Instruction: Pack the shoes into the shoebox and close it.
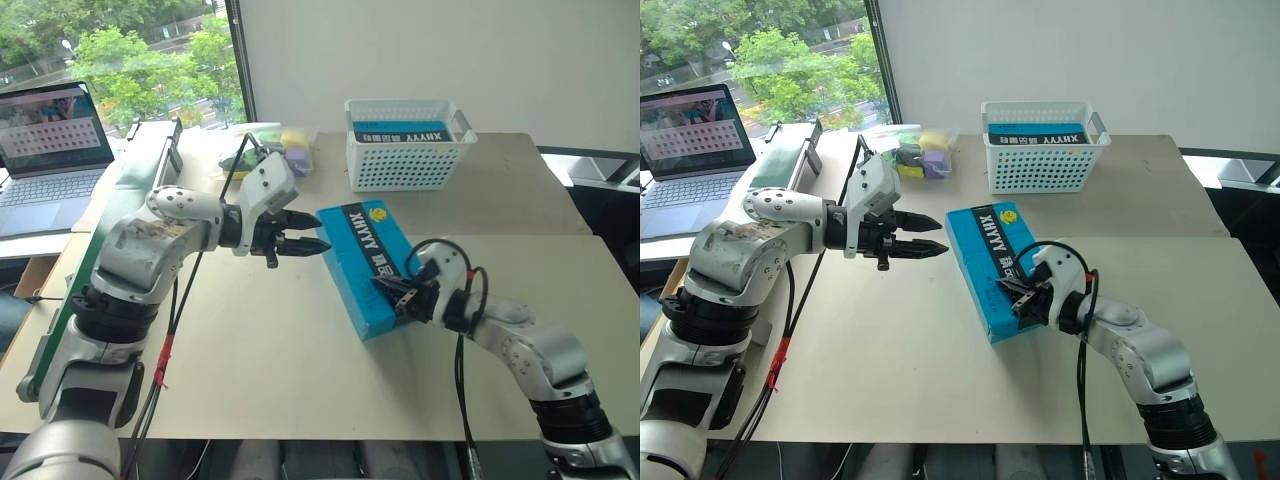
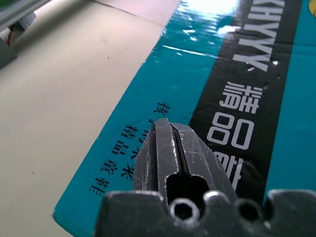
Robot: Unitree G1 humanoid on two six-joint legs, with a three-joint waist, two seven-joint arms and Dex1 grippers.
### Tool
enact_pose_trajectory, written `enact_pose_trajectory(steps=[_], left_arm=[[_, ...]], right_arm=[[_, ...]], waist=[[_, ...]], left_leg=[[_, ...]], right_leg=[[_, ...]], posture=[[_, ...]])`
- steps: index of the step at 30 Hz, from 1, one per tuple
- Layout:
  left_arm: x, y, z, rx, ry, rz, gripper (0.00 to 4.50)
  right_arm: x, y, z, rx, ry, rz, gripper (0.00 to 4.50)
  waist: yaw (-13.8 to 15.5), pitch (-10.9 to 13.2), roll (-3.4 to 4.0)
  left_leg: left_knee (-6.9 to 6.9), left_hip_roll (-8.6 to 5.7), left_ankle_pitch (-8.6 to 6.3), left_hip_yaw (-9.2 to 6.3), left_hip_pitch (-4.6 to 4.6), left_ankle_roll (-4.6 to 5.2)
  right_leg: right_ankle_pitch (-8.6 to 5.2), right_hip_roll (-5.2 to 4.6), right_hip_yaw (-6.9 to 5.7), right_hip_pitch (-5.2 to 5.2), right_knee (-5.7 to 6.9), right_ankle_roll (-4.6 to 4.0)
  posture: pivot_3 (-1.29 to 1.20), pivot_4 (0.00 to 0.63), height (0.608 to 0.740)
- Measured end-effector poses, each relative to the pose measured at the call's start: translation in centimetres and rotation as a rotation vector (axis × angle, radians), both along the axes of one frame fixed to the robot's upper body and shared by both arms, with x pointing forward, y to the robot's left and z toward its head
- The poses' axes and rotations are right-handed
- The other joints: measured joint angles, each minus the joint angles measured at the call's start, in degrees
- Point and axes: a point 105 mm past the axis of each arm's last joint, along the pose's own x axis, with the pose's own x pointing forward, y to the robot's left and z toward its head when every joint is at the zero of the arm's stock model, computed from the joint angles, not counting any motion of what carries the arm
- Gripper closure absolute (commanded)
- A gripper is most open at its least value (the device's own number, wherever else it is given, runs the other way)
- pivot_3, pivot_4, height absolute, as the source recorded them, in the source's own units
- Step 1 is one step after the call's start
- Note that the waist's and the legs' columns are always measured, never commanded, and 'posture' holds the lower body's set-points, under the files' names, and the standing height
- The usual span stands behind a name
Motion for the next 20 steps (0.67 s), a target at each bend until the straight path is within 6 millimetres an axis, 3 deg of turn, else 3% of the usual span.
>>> enact_pose_trajectory(steps=[6, 8, 12, 15, 20], left_arm=[[0.2, 0.0, -0.2, -0.006, -0.004, 0.02, 2.22], [0.2, 0.0, -0.3, -0.011, -0.006, 0.024, 2.22], [0.0, -0.1, -1.3, -0.023, 0.007, 0.025, 2.22], [-0.7, -0.2, -1.5, -0.05, -0.002, 0.003, 2.22], [-0.8, 0.0, -1.0, -0.078, -0.029, 0.01, 2.22]], right_arm=[[0.5, -0.3, 1.2, -0.052, -0.048, 0.028, 4.46], [0.8, -0.4, 2.5, -0.025, -0.059, 0.028, 4.46], [1.0, -1.1, 7.2, 0.021, -0.135, 0.046, 4.46], [-0.1, -1.5, 10.5, 0.002, -0.204, 0.11, 4.46], [-1.7, -0.8, 11.2, -0.058, -0.224, 0.219, 4.46]], waist=[[0.02, 0.01, -0.01], [0.0, 0.02, -0.02], [0.08, 0.02, -0.02], [0.2, 0.02, -0.02], [0.25, 0.02, -0.03]], left_leg=[[0.02, 0.0, 0.0, -0.02, -0.03, 0.0], [0.02, 0.0, 0.0, -0.02, -0.07, 0.0], [0.01, 0.0, 0.0, -0.04, -0.09, 0.0], [0.0, 0.01, 0.0, -0.05, -0.12, 0.01], [0.03, -0.01, -0.01, -0.05, -0.11, 0.01]], right_leg=[[0.0, -0.01, -0.01, -0.01, 0.01, 0.0], [0.01, -0.01, -0.01, -0.03, 0.01, -0.01], [0.01, -0.02, -0.03, -0.05, 0.0, -0.01], [0.01, -0.02, -0.05, -0.05, -0.07, -0.01], [0.01, -0.04, -0.06, 0.01, -0.13, -0.01]], posture=[[0.0, 0.15, 0.74], [0.0, 0.15, 0.74], [0.0, 0.15, 0.74], [0.0, 0.15, 0.74], [0.0, 0.15, 0.74]])
